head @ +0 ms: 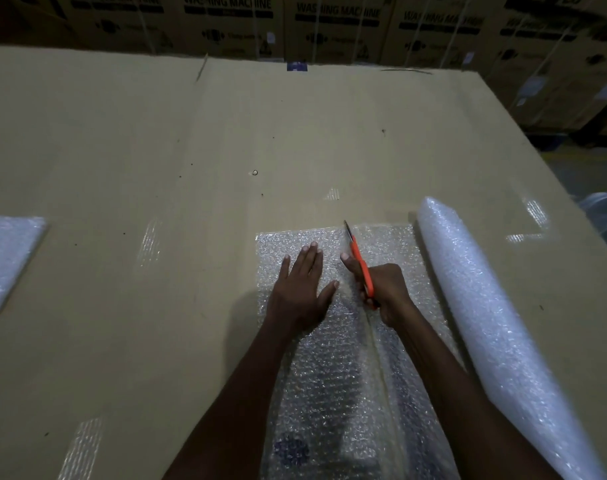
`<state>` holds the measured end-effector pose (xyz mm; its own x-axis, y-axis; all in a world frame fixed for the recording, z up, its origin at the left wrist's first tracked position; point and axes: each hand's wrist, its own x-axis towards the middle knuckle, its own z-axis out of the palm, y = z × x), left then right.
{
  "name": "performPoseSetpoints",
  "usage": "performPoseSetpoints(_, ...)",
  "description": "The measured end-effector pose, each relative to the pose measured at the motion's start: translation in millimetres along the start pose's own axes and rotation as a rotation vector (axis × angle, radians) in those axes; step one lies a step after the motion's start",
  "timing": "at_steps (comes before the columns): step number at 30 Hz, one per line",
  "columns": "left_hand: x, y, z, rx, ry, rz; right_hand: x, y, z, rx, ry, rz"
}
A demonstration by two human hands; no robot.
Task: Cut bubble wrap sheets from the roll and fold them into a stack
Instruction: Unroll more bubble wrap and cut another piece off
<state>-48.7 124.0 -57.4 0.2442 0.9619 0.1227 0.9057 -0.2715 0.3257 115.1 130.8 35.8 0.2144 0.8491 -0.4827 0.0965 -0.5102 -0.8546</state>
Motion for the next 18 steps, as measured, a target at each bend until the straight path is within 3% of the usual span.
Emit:
performPoseSetpoints(5, 4, -10, -8, -0.038, -0.108, -0.005, -29, 2, -19, -0.053, -0.095, -0.052)
performPoseSetpoints(8, 0, -17, -15, 0.015, -0.003, 0.008, -52, 7, -38, 0.035, -0.204, -0.031)
performPoseSetpoints(11, 1, -24, -32, 0.085, 0.136, 0.068, -68, 19, -51, 0.019, -0.182, -0.045)
performPoseSetpoints(15, -4, -22, -58, 0.097, 0.215, 0.107, -70, 40, -58, -0.439, 0.083, -0.212)
performPoseSetpoints(18, -26, -15, -60, 0.088, 0.199, 0.104, -73, 51, -56, -0.723, 0.173, -0.334)
